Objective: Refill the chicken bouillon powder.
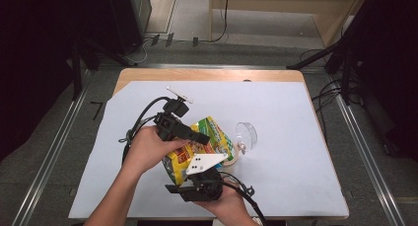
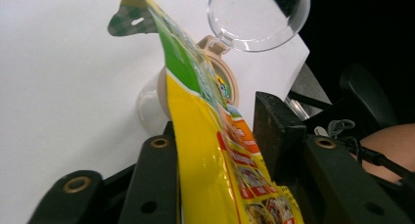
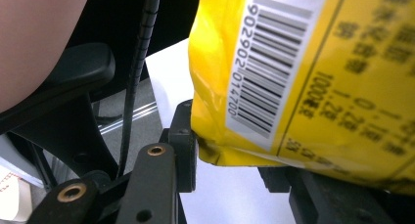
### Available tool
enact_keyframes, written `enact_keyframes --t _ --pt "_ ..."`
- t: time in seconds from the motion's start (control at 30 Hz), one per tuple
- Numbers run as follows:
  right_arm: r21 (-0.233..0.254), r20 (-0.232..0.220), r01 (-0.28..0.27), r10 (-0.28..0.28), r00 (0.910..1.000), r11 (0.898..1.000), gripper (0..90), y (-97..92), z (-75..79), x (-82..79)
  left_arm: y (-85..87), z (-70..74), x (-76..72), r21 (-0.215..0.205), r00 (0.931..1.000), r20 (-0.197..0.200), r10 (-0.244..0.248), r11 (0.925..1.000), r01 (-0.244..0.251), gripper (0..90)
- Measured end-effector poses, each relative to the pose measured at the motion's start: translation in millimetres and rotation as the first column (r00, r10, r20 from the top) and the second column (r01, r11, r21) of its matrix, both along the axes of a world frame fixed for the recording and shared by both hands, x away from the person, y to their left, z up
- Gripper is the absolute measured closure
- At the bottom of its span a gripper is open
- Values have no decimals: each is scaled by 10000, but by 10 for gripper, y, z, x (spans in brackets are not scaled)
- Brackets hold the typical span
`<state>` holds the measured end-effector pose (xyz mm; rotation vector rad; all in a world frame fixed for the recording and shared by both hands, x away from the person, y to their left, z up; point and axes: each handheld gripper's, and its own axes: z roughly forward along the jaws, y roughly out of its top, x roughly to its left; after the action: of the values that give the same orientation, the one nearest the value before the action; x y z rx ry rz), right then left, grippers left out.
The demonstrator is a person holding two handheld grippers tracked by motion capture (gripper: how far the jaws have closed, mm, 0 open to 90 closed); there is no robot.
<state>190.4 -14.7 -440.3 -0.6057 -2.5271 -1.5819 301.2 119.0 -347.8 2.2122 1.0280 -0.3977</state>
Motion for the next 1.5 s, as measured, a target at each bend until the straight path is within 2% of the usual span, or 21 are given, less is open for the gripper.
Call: enact_keyframes --t 0.13,0.27,0.37,0.6,0.8,0.87,1.03,1.27,1.37,1.5 --pt "-31 -147 -62 62 9999 10000 677 10 17 52 -41 43 71 253 9999 -111 -120 9996 123 706" --pt "-38 -205 -98 97 9997 9999 685 26 47 115 -71 103 100 543 9999 67 -144 9984 140 733" --pt "29 -111 -36 36 9999 10000 692 48 43 124 -54 99 69 319 9999 134 7 9995 -11 741" --pt "1 179 50 -50 9998 10000 705 71 4 79 -42 70 34 111 9999 39 99 9999 -100 729" --pt "96 260 76 -79 9996 9999 705 61 2 58 -59 96 -13 99 9992 397 21 9999 -25 679" --pt "98 265 108 -111 9996 9999 705 50 5 62 -73 109 -34 135 9977 681 -31 9999 21 682" --pt "42 306 145 -146 9994 9999 705 37 -5 58 -77 115 -46 262 9965 834 -104 9996 82 708" --pt "40 360 155 -156 9992 9999 705 40 5 40 -58 113 -39 242 9969 787 40 9997 -60 718" --pt "-29 473 154 -152 9988 9999 703 41 21 34 -46 104 -29 160 9974 710 88 9998 -100 712" --pt "-9 372 157 -156 9992 9999 702 36 40 28 -44 95 -13 -17 9980 607 187 9998 -187 695"
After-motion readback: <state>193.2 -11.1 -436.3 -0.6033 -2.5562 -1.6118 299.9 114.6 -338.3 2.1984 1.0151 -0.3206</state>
